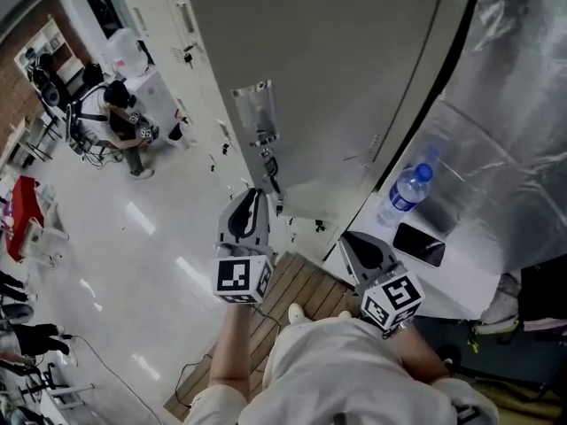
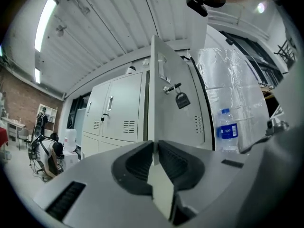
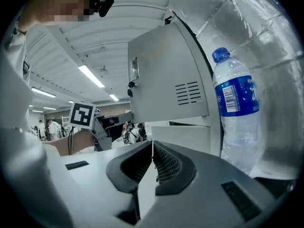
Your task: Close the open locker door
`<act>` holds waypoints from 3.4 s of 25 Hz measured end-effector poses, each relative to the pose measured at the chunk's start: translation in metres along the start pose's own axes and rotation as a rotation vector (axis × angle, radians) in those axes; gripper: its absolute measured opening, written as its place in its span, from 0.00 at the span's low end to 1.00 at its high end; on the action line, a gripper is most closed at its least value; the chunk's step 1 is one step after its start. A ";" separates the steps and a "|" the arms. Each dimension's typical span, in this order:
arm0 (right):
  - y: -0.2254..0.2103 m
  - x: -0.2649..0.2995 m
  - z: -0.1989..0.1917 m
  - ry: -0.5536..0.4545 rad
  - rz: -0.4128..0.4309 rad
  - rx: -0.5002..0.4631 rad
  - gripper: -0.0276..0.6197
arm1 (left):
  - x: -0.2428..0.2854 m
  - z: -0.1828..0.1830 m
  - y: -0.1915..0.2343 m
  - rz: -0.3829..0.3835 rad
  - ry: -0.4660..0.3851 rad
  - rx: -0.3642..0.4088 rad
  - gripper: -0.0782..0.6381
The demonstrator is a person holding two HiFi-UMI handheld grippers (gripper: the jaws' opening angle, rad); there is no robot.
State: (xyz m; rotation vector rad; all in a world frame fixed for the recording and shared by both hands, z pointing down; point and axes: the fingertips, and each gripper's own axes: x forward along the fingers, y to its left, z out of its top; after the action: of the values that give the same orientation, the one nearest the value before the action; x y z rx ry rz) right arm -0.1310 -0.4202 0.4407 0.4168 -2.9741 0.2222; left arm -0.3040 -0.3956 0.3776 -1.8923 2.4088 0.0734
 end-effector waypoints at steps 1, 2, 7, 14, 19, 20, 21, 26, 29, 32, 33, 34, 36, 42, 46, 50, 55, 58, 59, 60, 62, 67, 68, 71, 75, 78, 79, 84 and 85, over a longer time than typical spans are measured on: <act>0.002 0.003 0.000 0.001 -0.008 -0.006 0.09 | 0.006 -0.001 0.005 -0.022 0.003 -0.005 0.17; 0.004 0.006 -0.001 0.002 -0.014 -0.009 0.09 | 0.012 -0.002 0.009 -0.046 0.005 -0.013 0.17; 0.007 0.021 -0.002 -0.003 -0.044 0.021 0.09 | 0.047 -0.005 0.029 -0.142 0.016 -0.015 0.17; -0.003 0.030 0.003 -0.005 -0.125 0.035 0.09 | 0.092 -0.007 0.045 -0.244 0.025 -0.036 0.17; -0.008 0.030 -0.003 0.004 -0.173 0.043 0.09 | 0.114 -0.010 0.048 -0.304 0.026 -0.056 0.17; -0.009 0.030 -0.004 0.008 -0.181 0.042 0.09 | 0.119 -0.010 0.048 -0.315 0.027 -0.061 0.17; -0.009 0.031 -0.006 0.014 -0.189 0.039 0.09 | 0.123 -0.010 0.049 -0.326 0.032 -0.062 0.17; -0.008 0.032 -0.010 0.033 -0.213 0.033 0.09 | 0.143 -0.013 0.050 -0.366 0.064 -0.051 0.17; -0.010 0.031 -0.012 0.038 -0.230 0.040 0.09 | 0.155 -0.013 0.051 -0.384 0.087 -0.039 0.17; -0.010 0.028 -0.014 0.042 -0.246 0.044 0.09 | 0.164 -0.015 0.050 -0.395 0.101 -0.036 0.17; -0.011 0.027 -0.014 0.042 -0.249 0.042 0.09 | 0.167 -0.015 0.050 -0.395 0.103 -0.035 0.17; -0.011 0.027 -0.014 0.041 -0.252 0.040 0.09 | 0.171 -0.016 0.050 -0.393 0.103 -0.036 0.17; -0.014 0.024 -0.015 0.039 -0.263 0.041 0.09 | 0.177 -0.016 0.050 -0.385 0.102 -0.045 0.17; -0.016 0.018 -0.017 0.035 -0.291 0.048 0.09 | 0.193 -0.019 0.047 -0.393 0.113 -0.067 0.17; -0.018 0.015 -0.017 0.035 -0.306 0.059 0.09 | 0.199 -0.019 0.046 -0.384 0.118 -0.062 0.16; -0.016 0.013 -0.020 0.039 -0.304 0.063 0.09 | 0.205 -0.020 0.046 -0.359 0.121 -0.090 0.16; -0.015 0.013 -0.021 0.041 -0.300 0.063 0.09 | 0.210 -0.021 0.045 -0.350 0.153 -0.075 0.16; -0.014 0.013 -0.022 0.044 -0.293 0.060 0.09 | 0.213 -0.021 0.043 -0.333 0.166 -0.055 0.16; -0.013 0.012 -0.023 0.045 -0.291 0.061 0.09 | 0.214 -0.022 0.043 -0.326 0.169 -0.050 0.16; -0.013 0.012 -0.023 0.047 -0.289 0.060 0.09 | 0.215 -0.022 0.042 -0.320 0.174 -0.045 0.16; -0.014 0.010 -0.024 0.048 -0.289 0.057 0.09 | 0.217 -0.024 0.039 -0.317 0.188 -0.027 0.16; -0.017 0.003 -0.025 0.040 -0.302 0.061 0.09 | 0.217 -0.026 0.037 -0.269 0.177 0.007 0.16; -0.017 0.002 -0.026 0.041 -0.303 0.061 0.09 | 0.218 -0.026 0.038 -0.265 0.174 -0.010 0.15; -0.018 -0.002 -0.028 0.045 -0.307 0.068 0.09 | 0.217 -0.025 0.039 -0.272 0.182 -0.018 0.15; -0.018 -0.004 -0.027 0.036 -0.300 0.069 0.09 | 0.209 -0.022 0.035 -0.290 0.188 0.021 0.15; -0.017 -0.003 -0.025 0.025 -0.280 0.070 0.09 | 0.194 -0.017 0.038 -0.271 0.171 0.029 0.15; -0.015 -0.003 -0.025 0.022 -0.269 0.070 0.09 | 0.186 -0.016 0.038 -0.267 0.166 0.025 0.15; -0.005 -0.001 -0.025 0.001 -0.184 0.064 0.09 | 0.123 -0.006 0.034 -0.266 0.138 -0.031 0.14; -0.002 -0.001 -0.024 -0.001 -0.163 0.062 0.09 | 0.109 -0.002 0.033 -0.256 0.125 -0.043 0.13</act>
State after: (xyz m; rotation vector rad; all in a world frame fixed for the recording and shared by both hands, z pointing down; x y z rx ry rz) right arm -0.1267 -0.4176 0.4648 0.6632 -2.9201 0.2966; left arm -0.3621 -0.4929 0.3698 -2.2707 2.2302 -0.0085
